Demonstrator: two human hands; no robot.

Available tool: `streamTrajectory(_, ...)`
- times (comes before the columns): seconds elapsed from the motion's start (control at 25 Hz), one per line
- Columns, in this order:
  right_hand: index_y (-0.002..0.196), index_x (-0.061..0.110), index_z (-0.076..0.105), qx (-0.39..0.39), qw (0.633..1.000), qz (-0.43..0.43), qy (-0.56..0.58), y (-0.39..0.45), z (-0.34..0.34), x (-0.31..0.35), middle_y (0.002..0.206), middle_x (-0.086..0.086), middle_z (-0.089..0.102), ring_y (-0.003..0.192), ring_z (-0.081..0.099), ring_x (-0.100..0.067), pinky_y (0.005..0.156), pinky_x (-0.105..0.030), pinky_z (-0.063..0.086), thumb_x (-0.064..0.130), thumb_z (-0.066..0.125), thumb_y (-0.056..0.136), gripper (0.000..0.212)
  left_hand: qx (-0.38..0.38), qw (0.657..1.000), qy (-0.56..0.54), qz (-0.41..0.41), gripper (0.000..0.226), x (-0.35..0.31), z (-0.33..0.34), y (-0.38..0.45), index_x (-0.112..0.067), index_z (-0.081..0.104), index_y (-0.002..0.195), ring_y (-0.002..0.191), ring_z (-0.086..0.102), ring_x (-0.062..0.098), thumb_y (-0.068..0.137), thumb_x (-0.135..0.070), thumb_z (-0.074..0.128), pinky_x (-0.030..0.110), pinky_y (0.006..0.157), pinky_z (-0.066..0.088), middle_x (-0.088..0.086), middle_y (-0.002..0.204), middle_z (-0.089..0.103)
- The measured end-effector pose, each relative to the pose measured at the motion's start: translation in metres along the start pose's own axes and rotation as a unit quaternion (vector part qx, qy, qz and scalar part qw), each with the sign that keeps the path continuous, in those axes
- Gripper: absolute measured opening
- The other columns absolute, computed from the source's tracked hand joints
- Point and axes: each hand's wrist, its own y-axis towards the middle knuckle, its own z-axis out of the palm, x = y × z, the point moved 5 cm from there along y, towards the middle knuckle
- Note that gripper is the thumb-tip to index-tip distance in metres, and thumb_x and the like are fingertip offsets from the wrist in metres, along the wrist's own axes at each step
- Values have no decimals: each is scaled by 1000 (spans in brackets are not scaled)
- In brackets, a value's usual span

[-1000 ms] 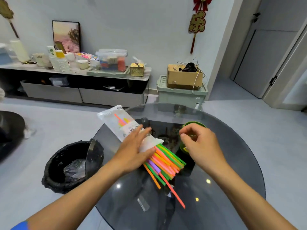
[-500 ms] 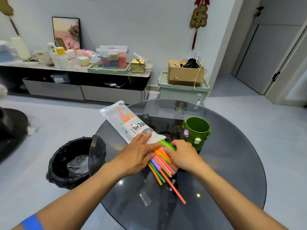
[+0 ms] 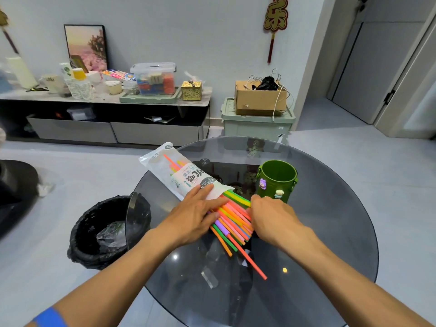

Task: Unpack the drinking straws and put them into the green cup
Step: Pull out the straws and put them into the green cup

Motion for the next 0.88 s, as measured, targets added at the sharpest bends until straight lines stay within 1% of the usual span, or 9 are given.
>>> streamTrajectory(0.16, 101, 16, 49, 28, 998, 28, -49, -26, -30, -33, 112, -13, 64, 98, 62, -35, 67, -34, 37, 31, 42, 101, 17, -3, 1000, 7, -6, 45, -5, 1, 5, -45, 34, 146, 150, 6, 28, 101, -43, 40, 53, 120, 17, 2, 164, 13)
streamTrajectory(0.32, 75, 23, 41, 57, 997, 41, -37, -65, -77, -96, 77, 0, 56, 67, 51, -21, 57, -32, 35, 41, 43, 100, 31, -30, 998, 36, -37, 46, -18, 4, 12, -43, 32, 147, 149, 9, 29, 101, -44, 37, 53, 117, 23, 4, 163, 17)
streamTrajectory(0.4, 77, 22, 49, 31, 996, 25, 79, -74, -94, -116, 68, 1, 53, 58, 47, -16, 53, -31, 36, 38, 46, 100, 28, -52, 998, 2, -42, 48, -26, 3, 12, -38, 36, 147, 148, 14, 27, 100, -42, 43, 50, 116, 24, 5, 161, 22)
streamTrajectory(0.48, 81, 19, 55, -5, 983, 6, 182, -73, -98, -117, 67, 0, 53, 56, 46, -15, 53, -30, 37, 33, 48, 100, 24, -103, 990, -87, -51, 53, -35, -9, 12, -24, 42, 144, 144, 25, 27, 95, -37, 56, 45, 116, 28, 7, 156, 32)
streamTrajectory(0.56, 87, 15, 55, -5, 982, -13, 188, -67, -87, -104, 74, -2, 55, 63, 50, -19, 57, -33, 42, 32, 47, 101, 24, -219, 966, -125, -56, 58, -46, -39, 8, -16, 46, 136, 132, 39, 30, 84, -27, 68, 47, 108, 36, 8, 144, 43)
streamTrajectory(0.68, 91, 13, 51, 17, 987, -95, 128, -62, -70, -67, 81, -1, 55, 77, 53, -24, 68, -38, 42, 36, 44, 102, 26, -339, 926, 126, 106, 73, -89, -69, -5, -19, 43, 138, 127, 42, 33, 70, -29, 69, 57, 106, 35, 13, 139, 46)
streamTrajectory(0.76, 86, 19, 48, 18, 973, -182, 140, -65, -69, -40, 74, 7, 50, 70, 48, -17, 63, -34, 36, 37, 48, 100, 23, -282, 917, 231, 163, 57, -113, -58, -11, -20, 54, 128, 118, 54, 32, 73, -32, 61, 57, 107, 36, 10, 124, 60)
streamTrajectory(0.84, 84, 27, 51, -25, 960, -209, 184, -65, -82, -31, 73, 8, 54, 66, 49, -9, 60, -31, 37, 40, 58, 94, 18, -227, 954, 169, 93, 22, -115, -53, -13, -20, 63, 97, 88, 66, 35, 77, -27, 58, 44, 80, 52, 8, 89, 70)
streamTrajectory(0.88, 89, 29, 54, -62, 954, -194, 219, -63, -92, -37, 76, 8, 59, 68, 52, -8, 60, -31, 41, 43, 63, 90, 16, -232, 967, 98, 31, 10, -106, -56, -12, -20, 63, 85, 78, 64, 36, 80, -28, 60, 40, 66, 50, 8, 77, 69)
